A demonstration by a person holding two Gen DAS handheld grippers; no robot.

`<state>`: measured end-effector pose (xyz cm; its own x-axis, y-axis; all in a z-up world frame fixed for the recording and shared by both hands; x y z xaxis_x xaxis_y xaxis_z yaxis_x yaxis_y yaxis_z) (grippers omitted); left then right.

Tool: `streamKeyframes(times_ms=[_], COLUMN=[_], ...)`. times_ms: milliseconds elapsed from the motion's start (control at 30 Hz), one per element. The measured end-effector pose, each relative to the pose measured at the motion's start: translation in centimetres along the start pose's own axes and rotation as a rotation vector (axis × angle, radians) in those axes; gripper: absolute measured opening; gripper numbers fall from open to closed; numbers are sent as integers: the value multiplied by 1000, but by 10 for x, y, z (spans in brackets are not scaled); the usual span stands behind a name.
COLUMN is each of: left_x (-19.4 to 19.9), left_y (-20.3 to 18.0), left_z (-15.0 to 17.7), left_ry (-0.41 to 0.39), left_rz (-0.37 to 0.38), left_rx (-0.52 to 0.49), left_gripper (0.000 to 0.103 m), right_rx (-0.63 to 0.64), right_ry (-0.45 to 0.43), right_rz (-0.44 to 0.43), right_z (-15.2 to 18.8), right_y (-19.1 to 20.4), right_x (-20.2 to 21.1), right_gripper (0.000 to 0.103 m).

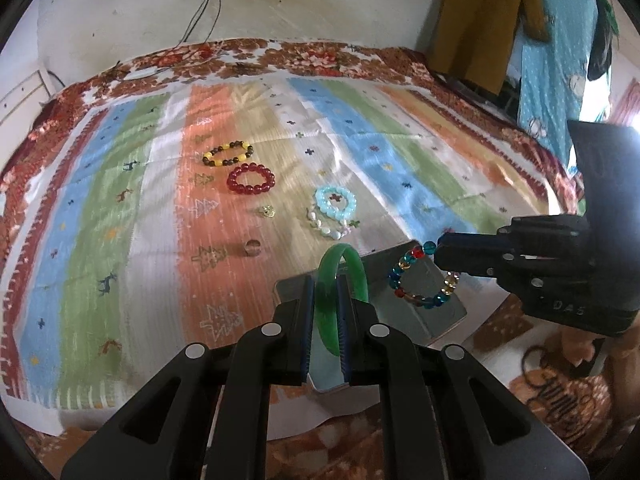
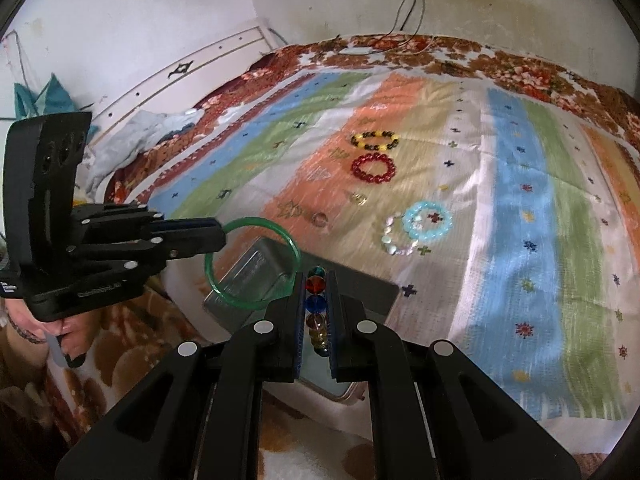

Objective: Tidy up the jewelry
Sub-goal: 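Carry the green bangle in the left tool while the right tool carries its bracelet to the tin, then open the left tool over the tin while the right tool releases its bracelet into it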

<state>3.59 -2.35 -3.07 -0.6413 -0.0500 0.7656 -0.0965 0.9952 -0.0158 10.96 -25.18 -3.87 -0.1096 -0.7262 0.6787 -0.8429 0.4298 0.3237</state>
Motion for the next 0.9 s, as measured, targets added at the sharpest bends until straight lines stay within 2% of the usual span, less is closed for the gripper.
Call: streamKeyframes(times_ms=[100,167,200,300,367,467,767,900], left_x=[-1,0,0,-3,-4,-7,-18,-22], left_y=[-1,2,5,9,11,16,29,30], left_z=[0,-2,-2,-3,-4,-7,-19,-28], left_ry=[12,4,5,9,11,16,27,22], left_rz=[3,-5,-7,-15,-22,-33,-66,-79], left_rx=[-7,1,10,27,33,48,77,75], left_gripper=[13,27,28,33,40,43,54,56], right_rx=[-1,-24,-30,-48,-55,-68,-66,-67], right_ry=[-27,-41,-44,-48,-48,-50,-66,-70], right_rz=[41,30,31,50,67,87,135,157], right_z=[-1,-2,-2,-3,-4,-7,-16,-22], right_y=[-1,-5,-7,-13,-18,-25,-38,-45], right_x=[4,7,7,6,4,3,0,-3], right_gripper=[12,24,29,30,36,42,44,46])
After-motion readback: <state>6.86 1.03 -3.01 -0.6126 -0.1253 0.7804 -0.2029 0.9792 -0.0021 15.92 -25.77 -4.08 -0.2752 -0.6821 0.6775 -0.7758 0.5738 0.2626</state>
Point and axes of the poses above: each gripper's, at about its wrist camera, not at the fingertips, and x roughly against the way its jaws point, y to its left, z to its underside, the point moved 3 cm from there along -x, roughly the way its jaws point, and after that the axes turned 10 degrees about -z, right-handed, at the moved point
